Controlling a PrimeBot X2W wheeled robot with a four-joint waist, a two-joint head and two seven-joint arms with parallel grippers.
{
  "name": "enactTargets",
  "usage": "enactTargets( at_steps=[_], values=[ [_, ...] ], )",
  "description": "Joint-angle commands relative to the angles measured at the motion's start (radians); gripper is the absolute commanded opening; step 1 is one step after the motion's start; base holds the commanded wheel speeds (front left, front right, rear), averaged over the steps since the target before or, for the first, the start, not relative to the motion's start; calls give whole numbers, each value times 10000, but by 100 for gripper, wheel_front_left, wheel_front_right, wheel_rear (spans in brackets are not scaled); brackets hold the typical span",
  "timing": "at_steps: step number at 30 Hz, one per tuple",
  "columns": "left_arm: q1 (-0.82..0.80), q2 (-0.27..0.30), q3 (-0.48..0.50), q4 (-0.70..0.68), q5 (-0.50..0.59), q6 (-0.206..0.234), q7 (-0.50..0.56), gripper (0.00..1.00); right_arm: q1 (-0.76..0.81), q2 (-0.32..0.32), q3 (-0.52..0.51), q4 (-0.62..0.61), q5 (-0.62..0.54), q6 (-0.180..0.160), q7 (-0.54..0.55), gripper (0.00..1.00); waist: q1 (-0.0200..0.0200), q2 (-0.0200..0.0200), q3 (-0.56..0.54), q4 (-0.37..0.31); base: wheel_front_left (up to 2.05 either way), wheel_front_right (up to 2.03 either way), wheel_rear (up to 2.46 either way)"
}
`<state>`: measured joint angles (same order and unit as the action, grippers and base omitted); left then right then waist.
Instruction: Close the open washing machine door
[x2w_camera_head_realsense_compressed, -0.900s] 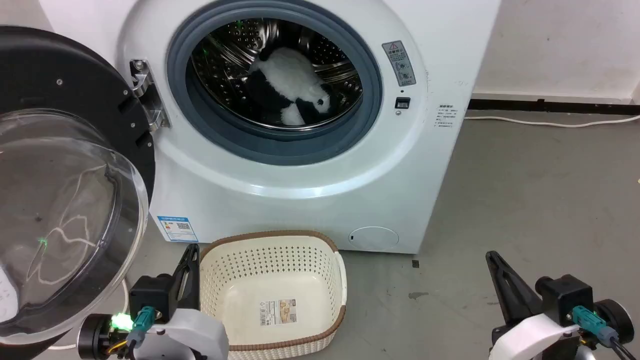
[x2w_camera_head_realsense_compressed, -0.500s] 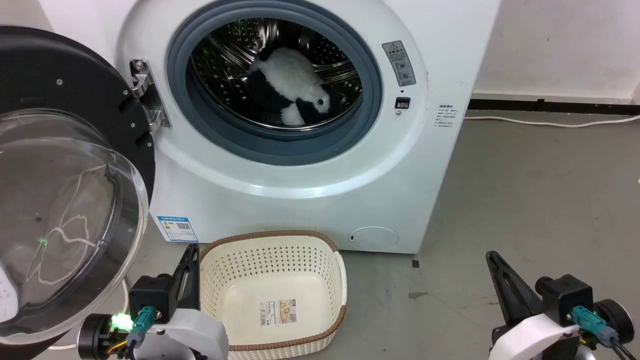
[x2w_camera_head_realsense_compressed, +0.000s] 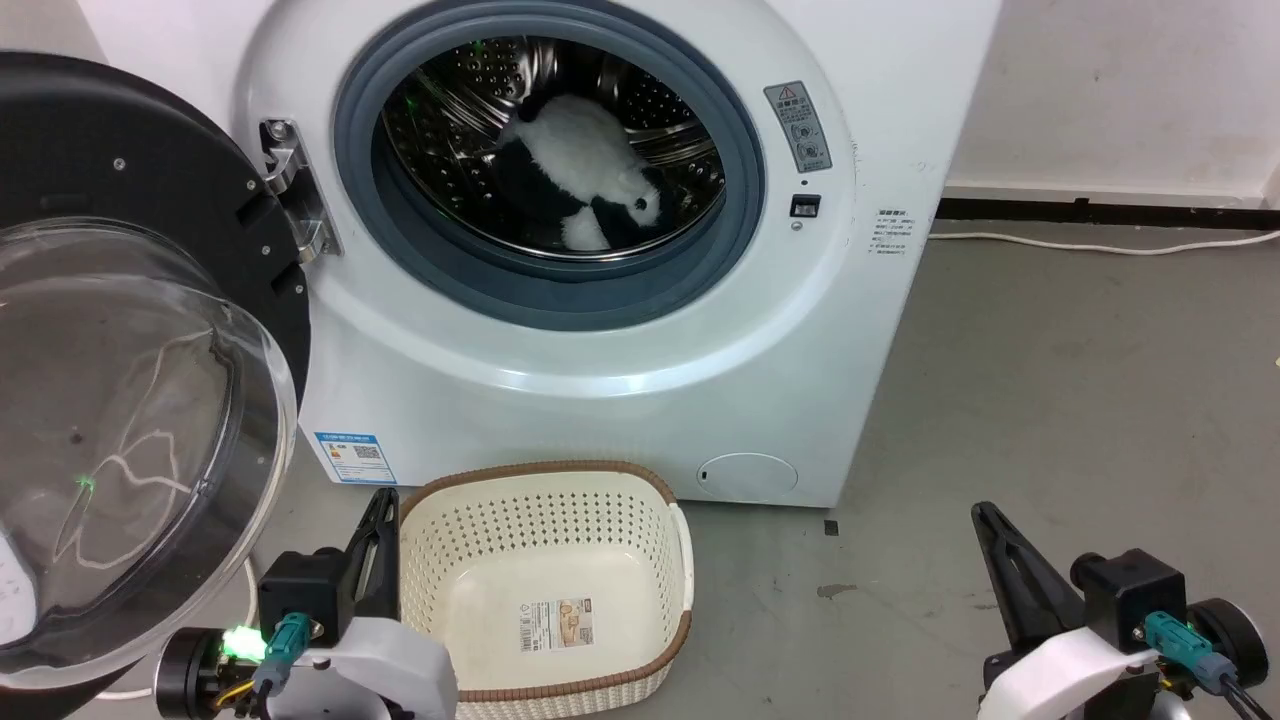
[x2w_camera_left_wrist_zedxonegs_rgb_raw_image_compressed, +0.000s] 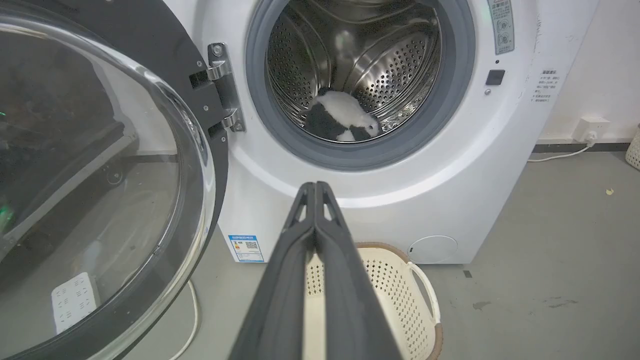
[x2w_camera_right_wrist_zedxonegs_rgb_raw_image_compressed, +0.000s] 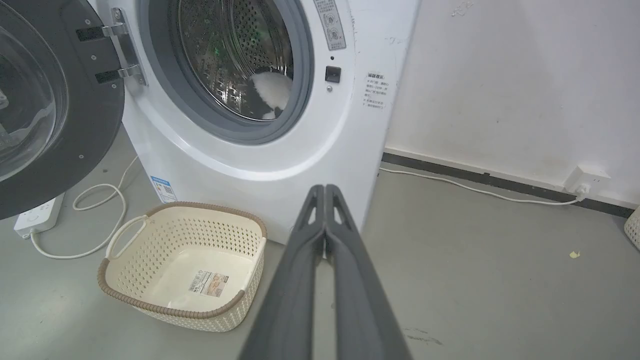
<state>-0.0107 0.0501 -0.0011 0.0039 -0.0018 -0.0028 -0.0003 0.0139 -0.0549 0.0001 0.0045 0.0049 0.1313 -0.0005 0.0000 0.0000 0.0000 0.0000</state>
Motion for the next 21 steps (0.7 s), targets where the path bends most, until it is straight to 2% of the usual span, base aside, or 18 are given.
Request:
enactTargets(
  at_steps=[1, 21],
  values=[
    [0, 0, 1, 1, 0, 0, -5, 100, 0, 0, 3, 2, 4, 0, -2, 100, 0, 0, 0, 0, 0, 0, 0],
    [41, 42, -296, 55, 39, 32, -349, 100, 104, -3, -77, 46, 344, 1, -345, 100, 0, 0, -48, 265, 0, 0, 0]
  ],
)
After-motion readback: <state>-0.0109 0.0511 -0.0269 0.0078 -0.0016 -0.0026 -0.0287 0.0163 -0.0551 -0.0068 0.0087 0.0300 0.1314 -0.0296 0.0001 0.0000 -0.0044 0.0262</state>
